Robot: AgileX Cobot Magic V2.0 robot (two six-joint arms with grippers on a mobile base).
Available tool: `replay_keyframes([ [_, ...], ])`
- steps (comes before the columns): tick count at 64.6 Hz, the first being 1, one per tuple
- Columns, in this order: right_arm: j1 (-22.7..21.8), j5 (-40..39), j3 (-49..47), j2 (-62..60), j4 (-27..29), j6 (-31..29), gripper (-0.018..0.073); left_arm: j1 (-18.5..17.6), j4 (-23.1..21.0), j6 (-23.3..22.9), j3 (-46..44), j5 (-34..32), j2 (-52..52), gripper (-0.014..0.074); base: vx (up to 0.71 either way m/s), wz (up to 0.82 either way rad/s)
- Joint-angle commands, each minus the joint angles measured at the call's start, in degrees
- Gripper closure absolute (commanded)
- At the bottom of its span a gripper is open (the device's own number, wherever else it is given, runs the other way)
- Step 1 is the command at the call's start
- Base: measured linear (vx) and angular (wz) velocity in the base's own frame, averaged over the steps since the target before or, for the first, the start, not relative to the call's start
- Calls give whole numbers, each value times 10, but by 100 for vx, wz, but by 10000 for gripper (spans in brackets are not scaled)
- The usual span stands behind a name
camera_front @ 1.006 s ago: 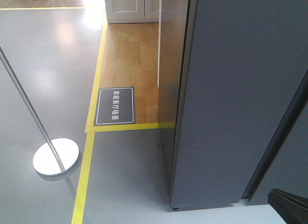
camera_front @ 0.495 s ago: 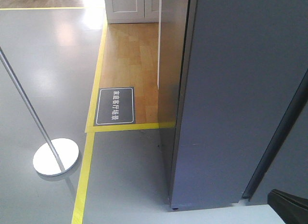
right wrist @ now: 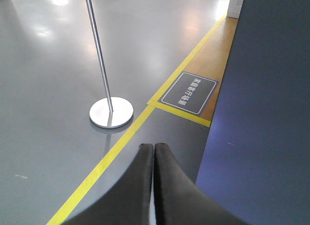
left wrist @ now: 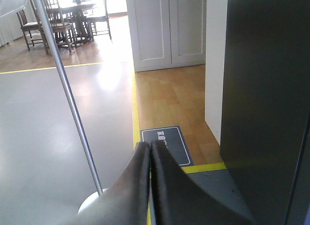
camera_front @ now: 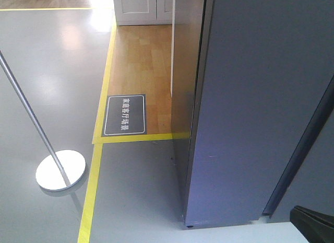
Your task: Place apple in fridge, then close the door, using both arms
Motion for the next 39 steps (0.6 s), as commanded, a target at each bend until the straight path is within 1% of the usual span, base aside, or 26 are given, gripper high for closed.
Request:
replay_keyframes([
  [1,0,-20,-14,4,21,-5,565,-4,-6,0,-10,-39,-9,603,0,0],
  [24,0,-20,-14,4,21,-5,565,-4,-6,0,-10,-39,-9,603,0,0],
  [29,0,-32,-14,4,21,-5,565,-4,-6,0,-10,-39,-9,603,0,0],
  [39,0,-23,-14,4,22,-2,565,-4,-6,0,-10,-39,-9,603,0,0],
])
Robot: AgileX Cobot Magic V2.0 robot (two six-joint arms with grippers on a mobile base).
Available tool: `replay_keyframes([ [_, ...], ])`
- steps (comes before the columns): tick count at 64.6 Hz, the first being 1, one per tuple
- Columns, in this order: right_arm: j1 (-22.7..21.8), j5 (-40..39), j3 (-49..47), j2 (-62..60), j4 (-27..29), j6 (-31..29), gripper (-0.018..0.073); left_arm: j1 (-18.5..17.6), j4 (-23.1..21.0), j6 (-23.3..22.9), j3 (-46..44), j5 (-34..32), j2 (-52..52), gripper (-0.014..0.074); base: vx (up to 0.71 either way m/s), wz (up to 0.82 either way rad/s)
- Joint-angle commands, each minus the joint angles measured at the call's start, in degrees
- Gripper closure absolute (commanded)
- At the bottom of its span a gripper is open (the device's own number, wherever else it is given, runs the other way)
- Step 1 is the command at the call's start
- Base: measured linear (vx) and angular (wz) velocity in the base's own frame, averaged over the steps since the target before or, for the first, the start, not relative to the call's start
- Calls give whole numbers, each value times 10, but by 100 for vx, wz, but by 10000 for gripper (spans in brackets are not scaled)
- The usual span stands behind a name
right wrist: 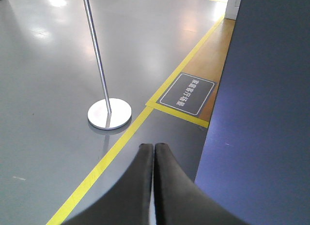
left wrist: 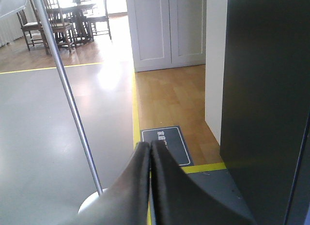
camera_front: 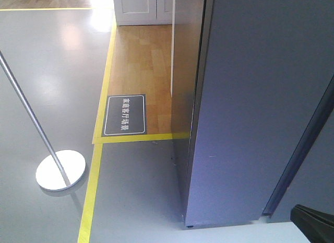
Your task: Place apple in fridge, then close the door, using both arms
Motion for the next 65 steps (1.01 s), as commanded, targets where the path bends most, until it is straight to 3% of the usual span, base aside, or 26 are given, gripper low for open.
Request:
replay_keyframes([
  [1,0,-18,-14,4,23,2,565,-4,-6,0,-10,-39,-9,603,0,0],
  [9,0,-25,-14,1,27,25,565,-4,-6,0,-10,-39,-9,603,0,0],
  [17,0,-44,-14,-19,-24,73,565,-4,-6,0,-10,-39,-9,603,0,0],
  [28,0,-77,-14,-52,-124,234,565,-4,-6,0,-10,-39,-9,603,0,0],
  [39,0,-123,-9,-95,-283,425,565,-4,-6,0,-10,-39,-9,603,0,0],
  [49,0,-157,38,-134,-380,575,565,-4,-6,0,-10,-39,-9,603,0,0],
  [56,0,-176,75,-159,-411,635,565,-4,-6,0,-10,-39,-9,603,0,0],
  [65,0,-218,122,-184,-438,655,565,-4,-6,0,-10,-39,-9,603,0,0],
])
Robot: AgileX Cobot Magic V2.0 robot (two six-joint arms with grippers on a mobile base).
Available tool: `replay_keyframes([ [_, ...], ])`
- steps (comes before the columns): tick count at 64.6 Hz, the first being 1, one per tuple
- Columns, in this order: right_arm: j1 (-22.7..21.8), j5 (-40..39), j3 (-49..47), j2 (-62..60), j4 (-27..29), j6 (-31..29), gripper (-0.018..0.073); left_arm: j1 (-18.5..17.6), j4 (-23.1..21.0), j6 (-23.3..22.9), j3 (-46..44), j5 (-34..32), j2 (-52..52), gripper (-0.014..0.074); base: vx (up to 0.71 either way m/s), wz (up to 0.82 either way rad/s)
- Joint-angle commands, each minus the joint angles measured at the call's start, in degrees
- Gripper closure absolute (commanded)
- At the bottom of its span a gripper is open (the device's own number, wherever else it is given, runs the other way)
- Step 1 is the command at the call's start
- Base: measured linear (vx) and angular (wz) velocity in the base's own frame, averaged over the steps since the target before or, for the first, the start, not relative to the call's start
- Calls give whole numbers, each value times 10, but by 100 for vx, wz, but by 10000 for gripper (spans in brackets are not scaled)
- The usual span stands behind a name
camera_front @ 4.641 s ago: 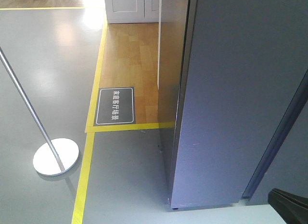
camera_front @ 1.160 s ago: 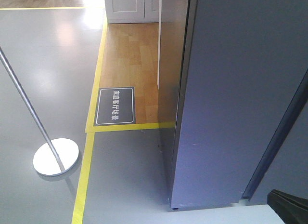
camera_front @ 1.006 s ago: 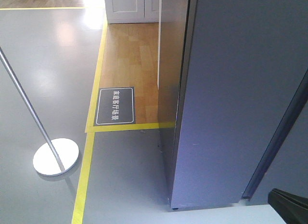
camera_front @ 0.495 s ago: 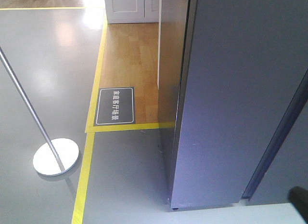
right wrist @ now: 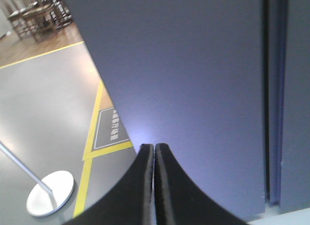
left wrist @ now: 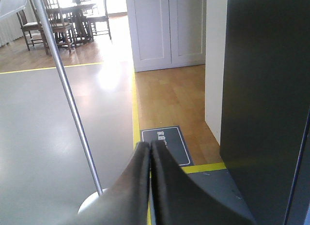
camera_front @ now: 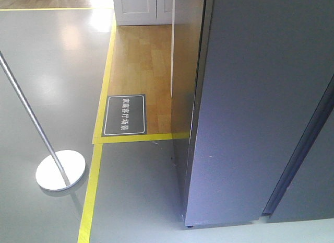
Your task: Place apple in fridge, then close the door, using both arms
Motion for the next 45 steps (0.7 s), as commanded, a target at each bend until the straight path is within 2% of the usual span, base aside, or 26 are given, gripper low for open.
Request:
replay_keyframes([
  [1,0,-78,15,-9,-20,14,565,-4,-6,0,-10,-39,-9,603,0,0],
  [12,1,-162,75,-11,-25,19,565,-4,-6,0,-10,-39,-9,603,0,0],
  [24,4,-165,73,-11,-65,18,565,-4,-6,0,-10,-39,-9,603,0,0],
  [38,56,-217,73,-11,-107,-5,565,-4,-6,0,-10,-39,-9,603,0,0],
  [45,62,-258,73,-11,-107,-7,565,-4,-6,0,-10,-39,-9,603,0,0],
])
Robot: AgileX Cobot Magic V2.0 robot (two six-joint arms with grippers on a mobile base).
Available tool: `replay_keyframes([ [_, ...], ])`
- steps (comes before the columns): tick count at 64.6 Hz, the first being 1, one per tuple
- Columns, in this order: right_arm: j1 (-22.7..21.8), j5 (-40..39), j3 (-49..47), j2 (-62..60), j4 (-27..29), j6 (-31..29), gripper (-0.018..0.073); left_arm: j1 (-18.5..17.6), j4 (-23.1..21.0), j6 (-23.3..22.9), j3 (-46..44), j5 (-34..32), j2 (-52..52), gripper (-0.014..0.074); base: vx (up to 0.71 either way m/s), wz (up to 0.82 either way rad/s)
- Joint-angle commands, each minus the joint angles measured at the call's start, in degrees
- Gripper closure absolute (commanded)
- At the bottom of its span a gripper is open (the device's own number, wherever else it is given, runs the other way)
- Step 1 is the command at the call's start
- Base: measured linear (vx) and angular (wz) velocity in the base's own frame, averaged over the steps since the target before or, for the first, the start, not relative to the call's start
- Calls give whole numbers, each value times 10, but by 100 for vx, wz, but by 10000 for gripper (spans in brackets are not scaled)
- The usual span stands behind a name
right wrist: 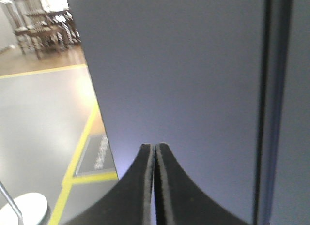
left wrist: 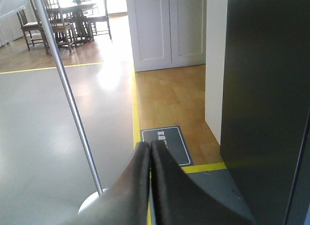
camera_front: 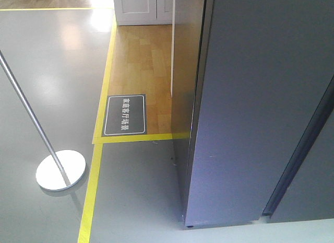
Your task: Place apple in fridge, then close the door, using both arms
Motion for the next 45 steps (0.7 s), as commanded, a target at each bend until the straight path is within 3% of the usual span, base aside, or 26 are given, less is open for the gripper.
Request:
replay_keyframes([
  [1,4,-85,-2,-7,-9,-9,565,-4,-6,0,-10,-39,-9,603,0,0],
  [14,4,-132,-2,-7,-6,-9,565,-4,-6,0,-10,-39,-9,603,0,0],
  [45,4,-132,-2,-7,-6,-9,565,-4,-6,0,-10,-39,-9,603,0,0],
])
